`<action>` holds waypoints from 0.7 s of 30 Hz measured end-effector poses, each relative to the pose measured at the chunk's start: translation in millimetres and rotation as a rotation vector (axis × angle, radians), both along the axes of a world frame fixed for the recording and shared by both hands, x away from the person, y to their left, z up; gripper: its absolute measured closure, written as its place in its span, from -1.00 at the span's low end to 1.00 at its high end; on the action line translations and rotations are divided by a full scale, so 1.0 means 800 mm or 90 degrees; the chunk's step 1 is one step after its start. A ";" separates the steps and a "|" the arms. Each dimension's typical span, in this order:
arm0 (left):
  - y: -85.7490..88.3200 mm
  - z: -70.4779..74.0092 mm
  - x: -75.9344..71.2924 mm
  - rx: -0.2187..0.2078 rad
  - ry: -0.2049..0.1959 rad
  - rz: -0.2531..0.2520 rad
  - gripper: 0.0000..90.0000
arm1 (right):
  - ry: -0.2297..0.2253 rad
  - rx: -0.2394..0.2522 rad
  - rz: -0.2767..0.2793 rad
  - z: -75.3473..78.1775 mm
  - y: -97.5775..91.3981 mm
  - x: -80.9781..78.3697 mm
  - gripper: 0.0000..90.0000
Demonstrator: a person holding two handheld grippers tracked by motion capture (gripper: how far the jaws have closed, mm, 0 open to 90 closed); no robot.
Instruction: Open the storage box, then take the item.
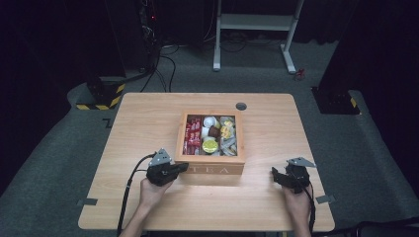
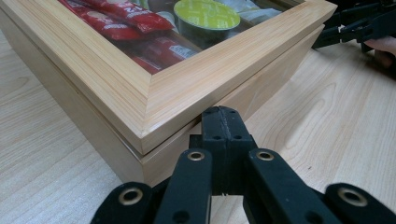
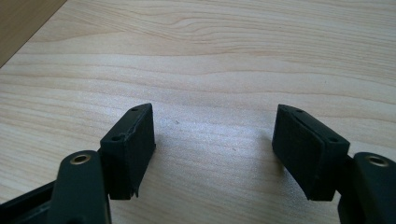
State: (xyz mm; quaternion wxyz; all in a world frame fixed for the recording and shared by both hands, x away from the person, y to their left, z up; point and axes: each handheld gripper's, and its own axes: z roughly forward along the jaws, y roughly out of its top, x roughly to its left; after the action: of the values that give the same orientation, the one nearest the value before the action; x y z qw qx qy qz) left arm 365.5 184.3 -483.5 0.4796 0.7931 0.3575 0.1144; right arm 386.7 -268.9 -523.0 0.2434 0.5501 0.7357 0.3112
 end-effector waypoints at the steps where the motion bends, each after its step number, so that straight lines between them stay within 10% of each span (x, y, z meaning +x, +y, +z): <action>1: 0.000 0.000 0.001 0.002 -0.005 -0.001 1.00 | 0.000 0.001 -0.001 0.000 0.000 0.000 -0.34; 21: -0.003 0.017 0.003 -0.013 -0.019 0.007 1.00 | 0.000 0.001 -0.001 0.000 0.000 0.000 -0.34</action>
State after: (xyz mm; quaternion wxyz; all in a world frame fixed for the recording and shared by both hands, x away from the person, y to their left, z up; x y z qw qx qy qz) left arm 367.7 181.8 -470.0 0.4921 0.7847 0.3557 0.1251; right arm 386.6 -268.8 -523.0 0.2431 0.5508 0.7353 0.3113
